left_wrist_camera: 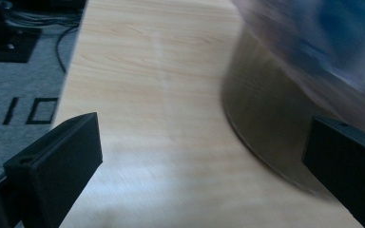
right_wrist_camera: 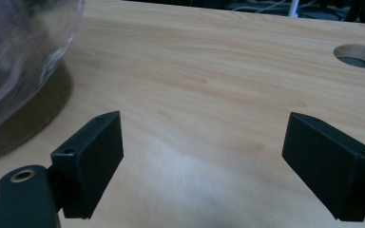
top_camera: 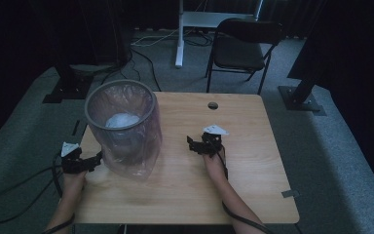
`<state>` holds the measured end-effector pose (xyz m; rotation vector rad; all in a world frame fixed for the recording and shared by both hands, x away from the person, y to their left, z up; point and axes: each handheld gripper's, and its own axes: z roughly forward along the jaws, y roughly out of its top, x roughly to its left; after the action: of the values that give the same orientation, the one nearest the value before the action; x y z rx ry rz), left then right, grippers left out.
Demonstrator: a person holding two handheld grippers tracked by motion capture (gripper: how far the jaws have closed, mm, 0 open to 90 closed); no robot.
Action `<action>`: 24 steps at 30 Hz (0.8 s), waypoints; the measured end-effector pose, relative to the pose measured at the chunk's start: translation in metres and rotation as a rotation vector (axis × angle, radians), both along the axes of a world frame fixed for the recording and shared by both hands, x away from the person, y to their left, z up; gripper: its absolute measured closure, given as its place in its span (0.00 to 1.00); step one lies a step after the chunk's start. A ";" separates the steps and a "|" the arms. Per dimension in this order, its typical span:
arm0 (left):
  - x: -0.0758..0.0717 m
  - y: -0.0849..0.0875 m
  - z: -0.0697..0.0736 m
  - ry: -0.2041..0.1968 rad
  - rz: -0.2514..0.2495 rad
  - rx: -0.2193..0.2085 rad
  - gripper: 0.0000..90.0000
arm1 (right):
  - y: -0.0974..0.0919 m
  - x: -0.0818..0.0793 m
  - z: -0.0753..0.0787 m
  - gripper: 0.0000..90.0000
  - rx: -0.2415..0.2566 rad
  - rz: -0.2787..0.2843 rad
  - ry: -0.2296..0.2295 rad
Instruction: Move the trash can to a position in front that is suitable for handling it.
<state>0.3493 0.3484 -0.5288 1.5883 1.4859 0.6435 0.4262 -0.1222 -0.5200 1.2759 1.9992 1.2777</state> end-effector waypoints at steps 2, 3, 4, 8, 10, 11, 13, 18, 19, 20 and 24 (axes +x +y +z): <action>0.005 0.001 0.001 -0.003 0.012 0.006 0.00 | 0.005 0.010 0.004 0.15 0.019 -0.006 0.009; 0.010 0.002 0.004 -0.010 0.023 0.011 0.00 | 0.008 0.016 0.006 0.15 0.035 -0.009 0.016; 0.019 0.005 0.010 -0.022 0.048 0.011 0.00 | 0.012 0.021 0.008 0.15 0.040 -0.020 0.024; 0.037 0.012 0.023 -0.044 0.098 0.019 0.00 | 0.031 0.041 0.018 0.15 0.042 -0.043 0.016; 0.045 0.015 0.028 -0.039 0.120 0.035 0.00 | 0.042 0.048 0.023 0.15 0.039 -0.048 0.025; 0.048 0.017 0.030 -0.042 0.133 0.025 0.00 | 0.048 0.052 0.025 0.15 0.032 -0.046 0.031; 0.054 0.021 0.032 -0.037 0.151 0.027 0.00 | 0.059 0.059 0.029 0.15 0.031 -0.039 0.046; 0.065 0.023 0.034 -0.020 0.171 0.029 0.00 | 0.081 0.075 0.041 0.16 0.029 -0.057 0.067; 0.066 0.022 0.036 -0.023 0.174 0.031 0.00 | 0.085 0.078 0.044 0.16 0.026 -0.052 0.066; 0.067 0.021 0.037 -0.031 0.174 0.023 0.00 | 0.088 0.081 0.047 0.16 0.028 -0.047 0.061; 0.072 0.016 0.041 -0.031 0.170 0.030 0.00 | 0.098 0.088 0.055 0.16 0.032 -0.031 0.057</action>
<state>0.4214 0.3647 -0.4874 1.4782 1.6064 0.7858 0.5140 -0.0244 -0.4650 1.3672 1.9967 1.2770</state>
